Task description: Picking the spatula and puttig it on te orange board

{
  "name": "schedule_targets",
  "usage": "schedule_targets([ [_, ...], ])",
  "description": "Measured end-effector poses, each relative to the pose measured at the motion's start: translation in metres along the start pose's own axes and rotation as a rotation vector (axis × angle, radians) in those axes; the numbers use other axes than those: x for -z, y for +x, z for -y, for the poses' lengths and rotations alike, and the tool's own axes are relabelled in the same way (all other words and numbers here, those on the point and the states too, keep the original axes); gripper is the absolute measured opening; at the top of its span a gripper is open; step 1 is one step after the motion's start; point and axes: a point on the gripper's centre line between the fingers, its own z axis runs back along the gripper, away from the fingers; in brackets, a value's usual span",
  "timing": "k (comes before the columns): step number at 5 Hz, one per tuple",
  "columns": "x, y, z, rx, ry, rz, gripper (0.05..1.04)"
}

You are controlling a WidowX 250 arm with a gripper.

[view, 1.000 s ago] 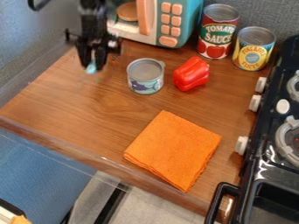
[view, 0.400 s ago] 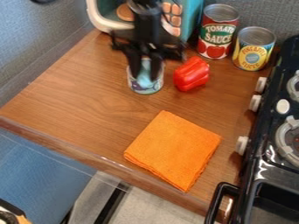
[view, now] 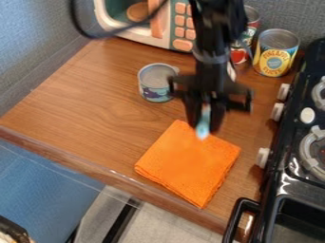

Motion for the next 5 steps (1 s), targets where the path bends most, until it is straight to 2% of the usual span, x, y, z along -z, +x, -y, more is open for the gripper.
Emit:
schedule_targets([
  [1, 0.009, -0.006, 0.008, 0.033, -0.009, -0.034, 0.326],
  [3, 0.019, -0.026, 0.004, 0.048, 0.01, -0.095, 0.327],
  [5, 0.003, -0.038, -0.001, 0.042, 0.034, -0.065, 0.326],
])
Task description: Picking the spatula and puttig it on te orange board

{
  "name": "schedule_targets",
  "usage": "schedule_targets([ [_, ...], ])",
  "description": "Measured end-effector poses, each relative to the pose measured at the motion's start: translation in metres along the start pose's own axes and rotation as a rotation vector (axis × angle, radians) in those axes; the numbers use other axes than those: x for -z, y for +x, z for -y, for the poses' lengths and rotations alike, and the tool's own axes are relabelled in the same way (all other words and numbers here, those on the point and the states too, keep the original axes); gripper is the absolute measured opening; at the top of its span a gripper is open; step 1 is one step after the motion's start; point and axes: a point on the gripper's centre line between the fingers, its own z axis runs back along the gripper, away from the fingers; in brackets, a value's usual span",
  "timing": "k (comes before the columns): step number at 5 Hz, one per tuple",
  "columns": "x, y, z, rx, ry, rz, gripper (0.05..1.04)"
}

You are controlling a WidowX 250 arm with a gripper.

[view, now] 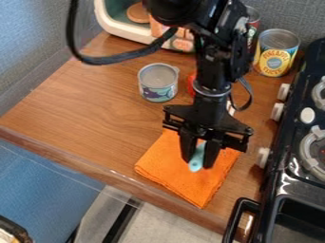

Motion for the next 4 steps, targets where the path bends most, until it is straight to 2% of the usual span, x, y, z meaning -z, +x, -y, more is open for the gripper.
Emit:
schedule_targets([
  [1, 0.0, -0.001, 0.001, -0.007, 0.002, -0.002, 0.387],
  [2, 0.0, -0.003, 0.0, -0.012, 0.006, -0.009, 0.696],
  [3, 0.0, -0.006, -0.003, -0.009, 0.032, -0.029, 0.967],
  [4, -0.014, -0.008, -0.001, 0.016, 0.048, 0.006, 1.004],
])
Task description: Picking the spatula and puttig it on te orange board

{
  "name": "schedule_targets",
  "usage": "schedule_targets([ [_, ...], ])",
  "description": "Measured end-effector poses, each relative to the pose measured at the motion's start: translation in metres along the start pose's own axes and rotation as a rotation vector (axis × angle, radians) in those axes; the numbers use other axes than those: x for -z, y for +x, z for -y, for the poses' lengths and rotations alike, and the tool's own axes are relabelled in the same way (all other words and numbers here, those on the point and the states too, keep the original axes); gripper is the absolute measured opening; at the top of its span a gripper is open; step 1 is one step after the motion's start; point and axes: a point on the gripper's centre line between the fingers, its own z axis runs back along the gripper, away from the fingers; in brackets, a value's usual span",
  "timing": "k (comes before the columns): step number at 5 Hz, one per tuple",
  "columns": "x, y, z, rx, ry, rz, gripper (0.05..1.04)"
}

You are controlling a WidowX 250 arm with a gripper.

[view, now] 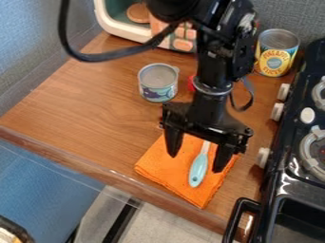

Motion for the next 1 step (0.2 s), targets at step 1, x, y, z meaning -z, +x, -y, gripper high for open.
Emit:
schedule_targets([
  [1, -0.009, -0.0003, -0.0033, -0.007, 0.012, 0.022, 1.001],
])
